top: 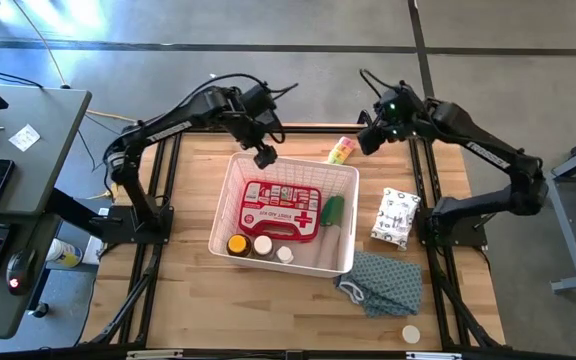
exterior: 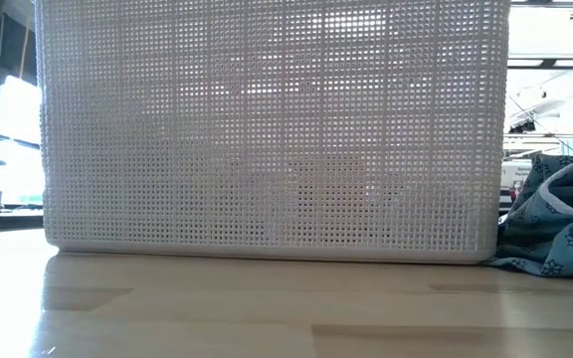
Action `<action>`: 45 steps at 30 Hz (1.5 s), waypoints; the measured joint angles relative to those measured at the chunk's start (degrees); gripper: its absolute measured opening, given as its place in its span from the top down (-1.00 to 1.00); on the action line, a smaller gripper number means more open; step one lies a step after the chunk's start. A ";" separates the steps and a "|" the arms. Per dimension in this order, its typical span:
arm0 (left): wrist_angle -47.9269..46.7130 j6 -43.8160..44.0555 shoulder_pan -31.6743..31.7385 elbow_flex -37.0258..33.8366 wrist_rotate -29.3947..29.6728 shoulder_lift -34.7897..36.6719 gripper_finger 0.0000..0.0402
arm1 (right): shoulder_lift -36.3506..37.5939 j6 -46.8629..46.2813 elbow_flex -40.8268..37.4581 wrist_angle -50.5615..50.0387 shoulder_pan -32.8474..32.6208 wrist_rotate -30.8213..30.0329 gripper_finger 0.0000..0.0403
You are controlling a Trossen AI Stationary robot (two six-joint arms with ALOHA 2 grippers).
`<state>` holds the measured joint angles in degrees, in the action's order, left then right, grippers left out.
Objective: Pick & place medical supplies in basket/bin
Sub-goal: Adjust the white container, then put the medicine organizer into the white container
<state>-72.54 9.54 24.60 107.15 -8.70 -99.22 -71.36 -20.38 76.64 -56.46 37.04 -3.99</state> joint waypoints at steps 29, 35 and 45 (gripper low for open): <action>-17.66 17.05 -10.78 -0.02 15.36 -0.91 -0.92 | -22.25 13.48 0.02 7.43 15.28 17.58 0.05; -17.56 12.34 -9.23 -0.02 18.46 -0.90 -0.92 | -24.89 8.79 0.02 8.86 15.06 16.95 -0.17; -17.11 9.65 -9.07 0.00 21.58 0.63 -0.92 | -29.83 -0.01 0.02 11.97 14.48 11.36 -0.27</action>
<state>-89.65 19.20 15.53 107.15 12.87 -98.59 -101.19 -20.39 76.66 -44.49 51.51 7.37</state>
